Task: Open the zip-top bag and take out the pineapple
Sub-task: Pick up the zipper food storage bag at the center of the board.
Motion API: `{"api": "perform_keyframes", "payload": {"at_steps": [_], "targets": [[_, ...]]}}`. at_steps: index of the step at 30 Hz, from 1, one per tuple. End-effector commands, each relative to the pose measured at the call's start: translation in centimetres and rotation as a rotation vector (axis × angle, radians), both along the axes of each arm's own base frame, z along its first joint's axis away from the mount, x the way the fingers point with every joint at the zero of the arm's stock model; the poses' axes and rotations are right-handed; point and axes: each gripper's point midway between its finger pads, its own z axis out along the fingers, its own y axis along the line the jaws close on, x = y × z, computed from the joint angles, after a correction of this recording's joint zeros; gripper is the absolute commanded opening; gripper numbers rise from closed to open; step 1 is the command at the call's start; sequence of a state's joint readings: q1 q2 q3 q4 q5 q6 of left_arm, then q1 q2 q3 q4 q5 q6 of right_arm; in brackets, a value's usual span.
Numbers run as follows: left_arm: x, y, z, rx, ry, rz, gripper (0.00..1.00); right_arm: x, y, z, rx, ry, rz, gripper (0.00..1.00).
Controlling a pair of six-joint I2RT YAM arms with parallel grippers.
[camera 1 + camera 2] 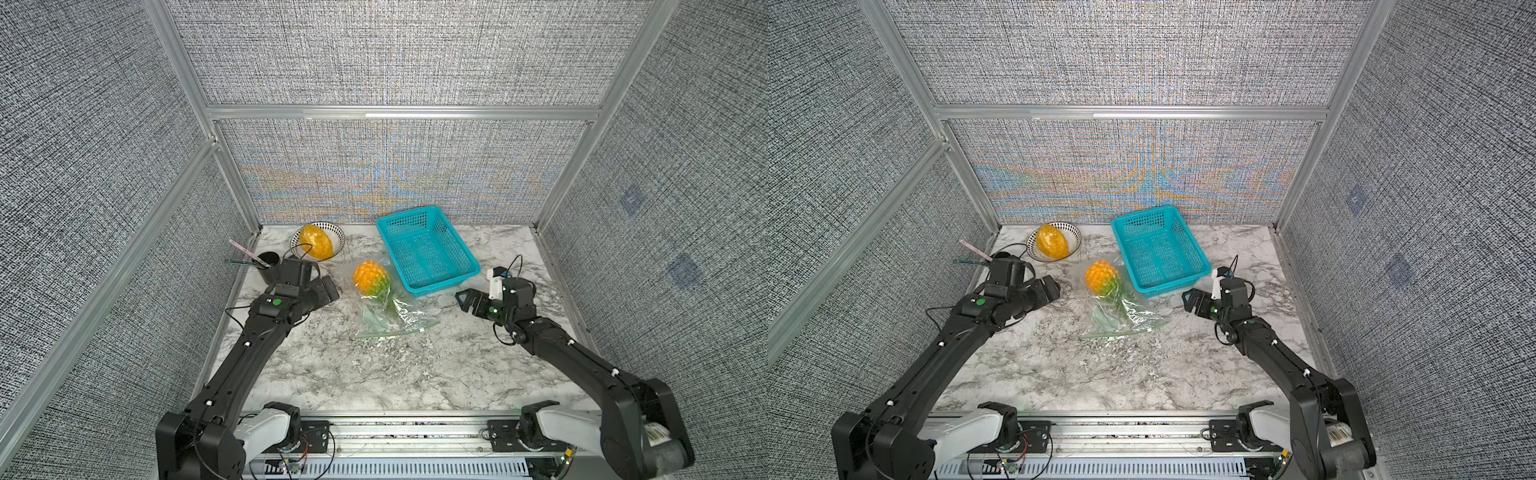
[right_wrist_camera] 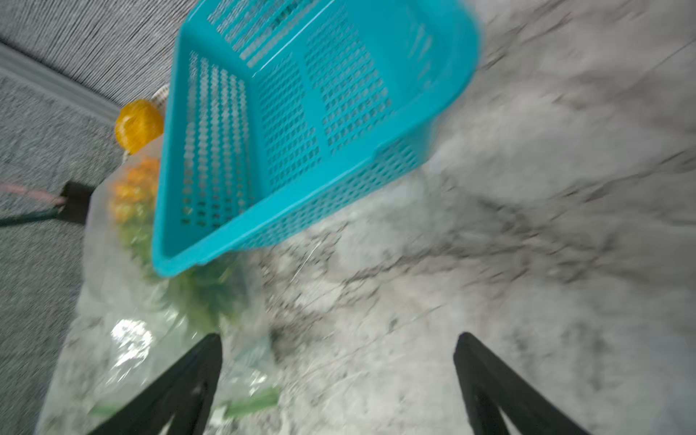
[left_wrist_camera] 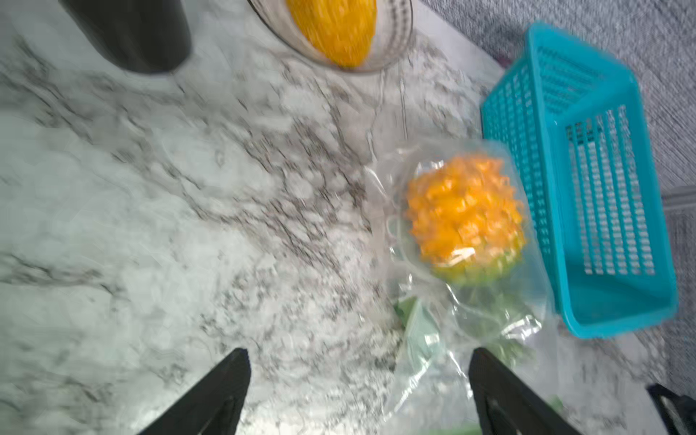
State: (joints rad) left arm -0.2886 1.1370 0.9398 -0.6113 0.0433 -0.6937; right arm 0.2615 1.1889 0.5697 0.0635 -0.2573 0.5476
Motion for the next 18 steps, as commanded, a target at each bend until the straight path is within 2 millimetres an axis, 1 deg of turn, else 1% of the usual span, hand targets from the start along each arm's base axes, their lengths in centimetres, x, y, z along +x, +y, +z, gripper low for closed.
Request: {"api": "perform_keyframes", "payload": {"at_steps": [1, 4, 7, 9, 12, 15, 17, 18], "targets": [[-2.0, -2.5, -1.1, -0.109, 0.1, -0.044, 0.93, -2.0, 2.9, -0.7, 0.124, 0.095, 0.032, 0.98], [-3.1, -4.5, -1.8, -0.137, 0.141, -0.097, 0.93, -3.0, 4.8, -2.0, 0.152, 0.135, 0.06, 0.98], [-4.0, -6.1, -3.2, -0.179, 0.18, -0.109, 0.93, -3.3, 5.8, -2.9, 0.191, 0.16, 0.067, 0.97], [-4.4, -7.1, -3.8, -0.206, 0.205, -0.115, 0.92, -3.3, 6.4, -3.2, 0.21, 0.171, 0.078, 0.94], [-4.5, -8.3, -3.4, -0.195, 0.21, -0.137, 0.91, -3.2, 7.0, -3.9, 0.21, 0.185, 0.109, 0.9], [-4.3, -9.0, -3.0, -0.172, 0.207, -0.125, 0.88, -3.0, 7.9, -4.8, 0.207, 0.219, 0.156, 0.83], [-4.4, -9.6, -3.3, -0.167, 0.218, -0.117, 0.84, -2.6, 8.8, -4.9, 0.221, 0.237, 0.201, 0.74], [-4.5, -10.1, -3.5, -0.16, 0.226, -0.124, 0.83, -2.4, 9.3, -4.9, 0.226, 0.245, 0.22, 0.68]]}}
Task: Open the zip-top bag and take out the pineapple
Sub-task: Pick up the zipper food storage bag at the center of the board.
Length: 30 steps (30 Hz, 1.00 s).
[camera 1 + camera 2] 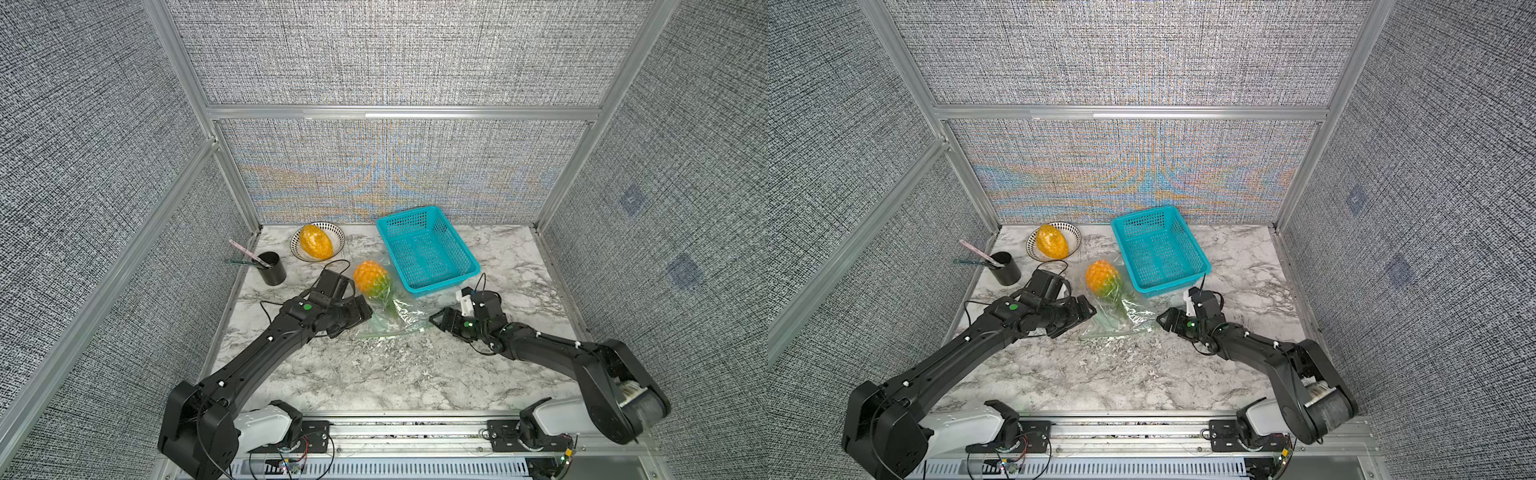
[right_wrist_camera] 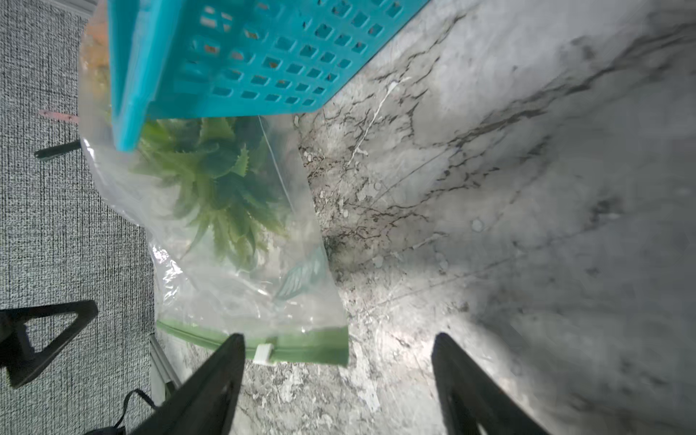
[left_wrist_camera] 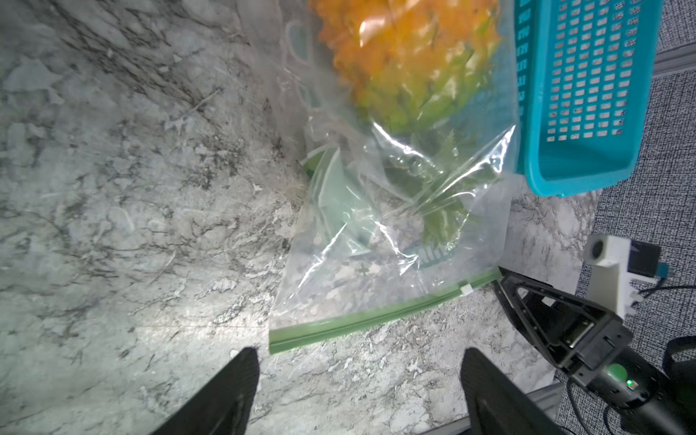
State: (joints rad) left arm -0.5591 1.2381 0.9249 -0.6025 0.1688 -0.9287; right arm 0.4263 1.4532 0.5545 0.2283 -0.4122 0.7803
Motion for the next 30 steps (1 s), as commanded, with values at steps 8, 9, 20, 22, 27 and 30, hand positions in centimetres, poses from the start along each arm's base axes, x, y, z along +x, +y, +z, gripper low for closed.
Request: {"api": "perform_keyframes", "payload": {"at_steps": [8, 9, 20, 22, 27, 30], "targets": [[-0.9, -2.1, -2.8, 0.03, 0.091, -0.045, 0.68, 1.9, 3.3, 1.3, 0.135, 0.012, 0.062, 0.15], [-0.9, -2.1, -2.9, 0.031, 0.088, -0.055, 0.65, 1.9, 3.4, 1.8, 0.154, 0.014, 0.05, 0.09], [-1.0, -1.7, 0.8, 0.109, -0.012, -0.213, 0.34, 0.5, 6.0, 8.8, 0.253, 0.018, -0.014, 0.0], [-0.9, -1.1, 2.9, 0.155, -0.073, -0.254, 0.37, 0.3, 6.3, 9.7, 0.257, 0.039, -0.023, 0.0], [-0.9, -0.8, 7.2, 0.239, -0.236, -0.363, 0.61, 0.6, 6.9, 12.7, 0.289, 0.064, -0.04, 0.0], [-1.0, -1.6, 9.5, 0.299, -0.358, -0.449, 0.69, 1.0, 7.4, 14.4, 0.323, 0.086, -0.046, 0.0]]}}
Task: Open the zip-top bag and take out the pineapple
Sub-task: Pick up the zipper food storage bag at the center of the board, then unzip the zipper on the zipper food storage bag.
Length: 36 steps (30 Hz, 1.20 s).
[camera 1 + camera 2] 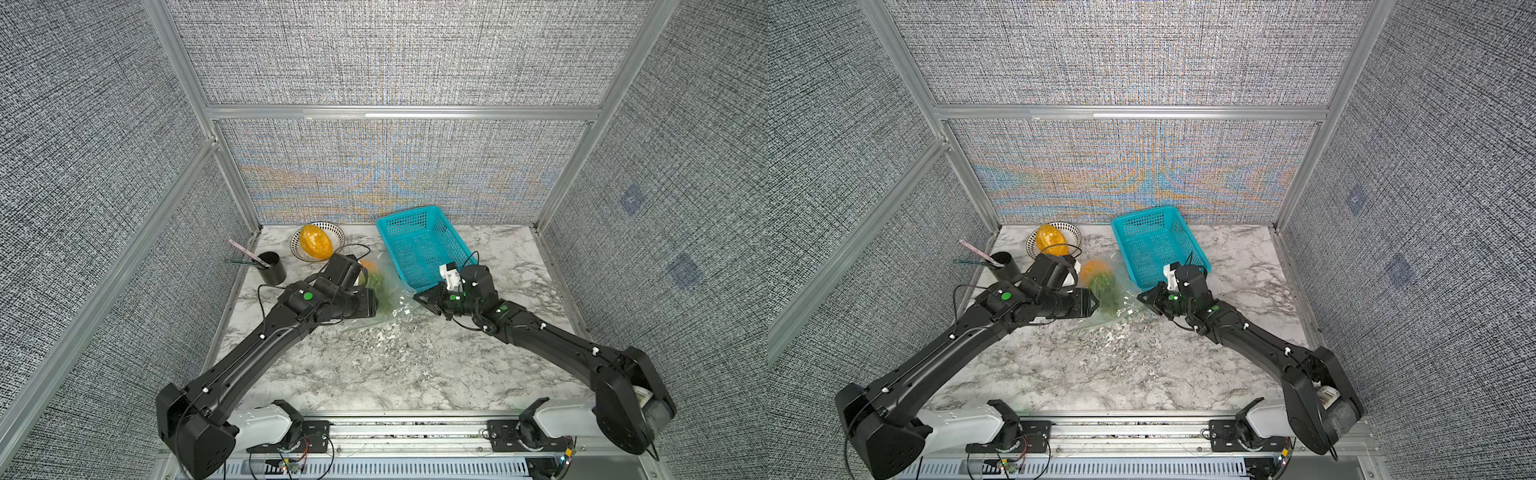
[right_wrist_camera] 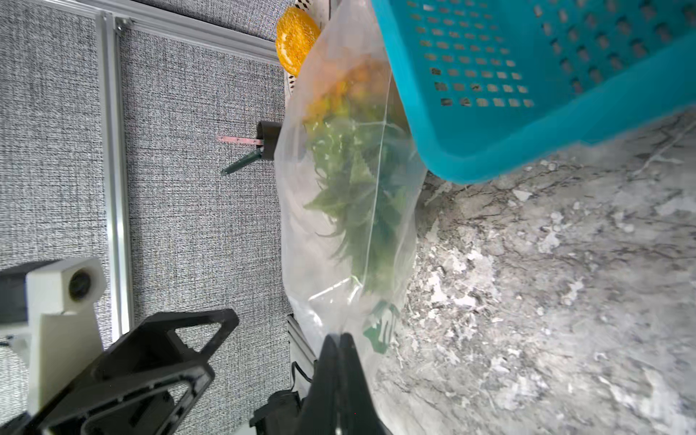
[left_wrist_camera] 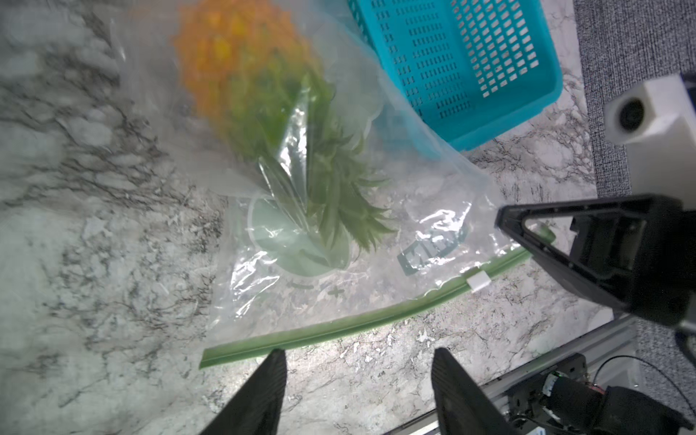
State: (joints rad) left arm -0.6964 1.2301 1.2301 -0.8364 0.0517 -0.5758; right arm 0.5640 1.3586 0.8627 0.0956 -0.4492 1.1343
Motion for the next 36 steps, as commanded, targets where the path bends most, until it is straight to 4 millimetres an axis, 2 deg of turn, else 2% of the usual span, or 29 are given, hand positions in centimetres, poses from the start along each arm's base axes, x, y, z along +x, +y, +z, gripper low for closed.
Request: {"api": "perform_keyframes", "payload": {"at_steps": [1, 4, 7, 11, 14, 19, 26, 30, 36], "targets": [[0.0, 0.4, 1.5, 0.143, -0.142, -0.12, 0.72, 0.1, 0.5, 1.3, 0.028, 0.065, -0.008, 0.0], [-0.1, -1.2, 3.1, 0.223, -0.242, -0.217, 0.73, 0.8, 1.4, 2.8, 0.028, 0.079, 0.015, 0.0], [-0.3, -3.3, 4.3, 0.311, -0.336, -0.312, 0.74, 1.3, 2.4, 3.5, 0.014, 0.101, 0.052, 0.0], [-0.1, -5.3, 3.8, 0.388, -0.378, -0.389, 0.74, 1.9, 3.3, 4.4, 0.015, 0.107, 0.085, 0.0], [1.1, -5.4, 3.8, 0.422, -0.407, -0.359, 0.74, 2.1, 3.8, 4.7, 0.027, 0.116, 0.098, 0.0], [2.1, -7.2, 4.0, 0.376, -0.487, -0.371, 0.73, 2.1, 4.3, 5.2, 0.061, 0.13, 0.114, 0.0], [2.7, -7.6, 2.9, 0.399, -0.469, -0.36, 0.65, 2.0, 4.6, 6.1, 0.095, 0.132, 0.123, 0.0], [3.1, -7.6, 2.4, 0.412, -0.465, -0.348, 0.54, 2.1, 4.7, 6.7, 0.109, 0.13, 0.126, 0.0], [3.2, -7.4, 1.7, 0.418, -0.45, -0.345, 0.45, 2.0, 4.3, 6.9, 0.117, 0.131, 0.12, 0.0]]}}
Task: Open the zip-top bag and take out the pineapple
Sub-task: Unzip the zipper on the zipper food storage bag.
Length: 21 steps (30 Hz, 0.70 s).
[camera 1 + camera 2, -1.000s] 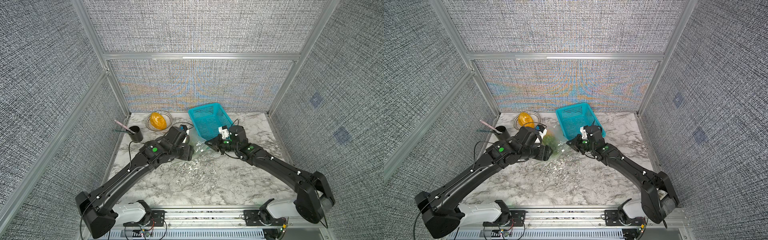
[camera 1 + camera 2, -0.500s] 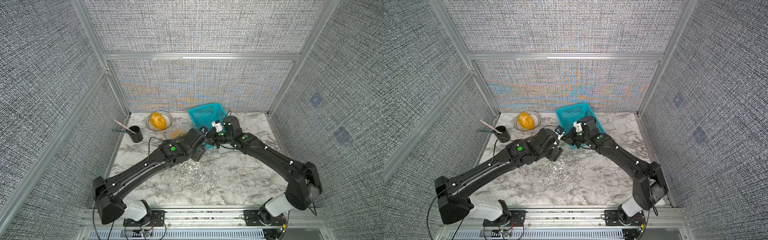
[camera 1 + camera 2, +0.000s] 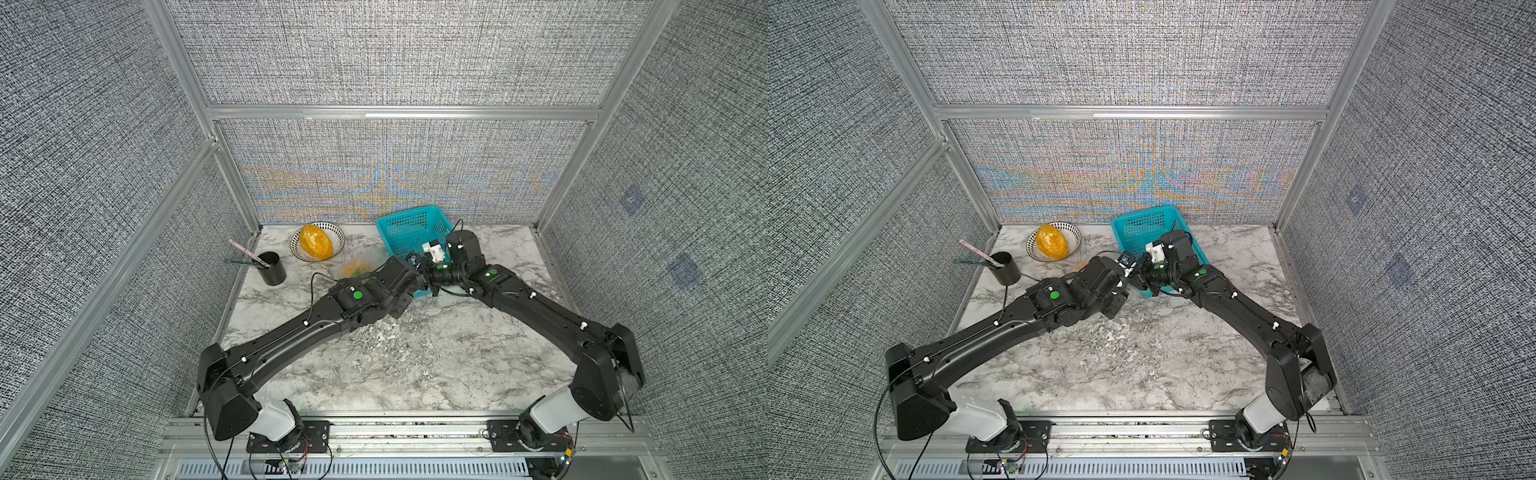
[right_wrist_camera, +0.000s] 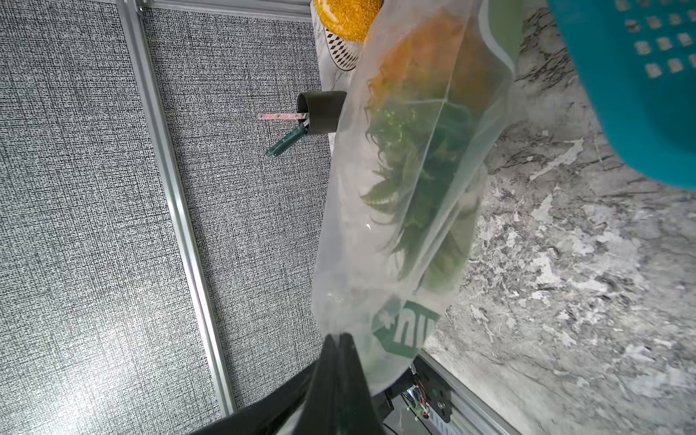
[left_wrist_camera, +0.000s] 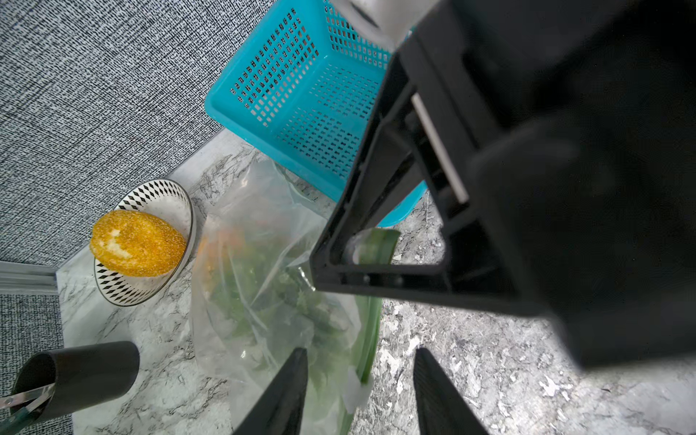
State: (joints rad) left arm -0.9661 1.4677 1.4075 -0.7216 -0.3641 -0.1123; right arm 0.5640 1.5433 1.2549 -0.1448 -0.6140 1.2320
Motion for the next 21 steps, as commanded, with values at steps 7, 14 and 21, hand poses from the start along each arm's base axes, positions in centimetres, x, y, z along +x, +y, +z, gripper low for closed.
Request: {"api": "perform_keyframes", "payload": {"at_steps": [7, 14, 21], "targets": [[0.0, 1.1, -0.2, -0.038, 0.0, 0.042, 0.31, 0.2, -1.2, 1.3, 0.042, -0.022, -0.024, 0.0], [-0.3, 1.9, -0.5, -0.046, 0.008, 0.052, 0.21, 0.2, -1.7, 1.3, 0.054, -0.025, -0.042, 0.0], [-0.7, 1.3, -0.3, -0.075, 0.028, 0.029, 0.36, 0.4, -1.6, 1.6, 0.076, -0.024, -0.056, 0.0]]}}
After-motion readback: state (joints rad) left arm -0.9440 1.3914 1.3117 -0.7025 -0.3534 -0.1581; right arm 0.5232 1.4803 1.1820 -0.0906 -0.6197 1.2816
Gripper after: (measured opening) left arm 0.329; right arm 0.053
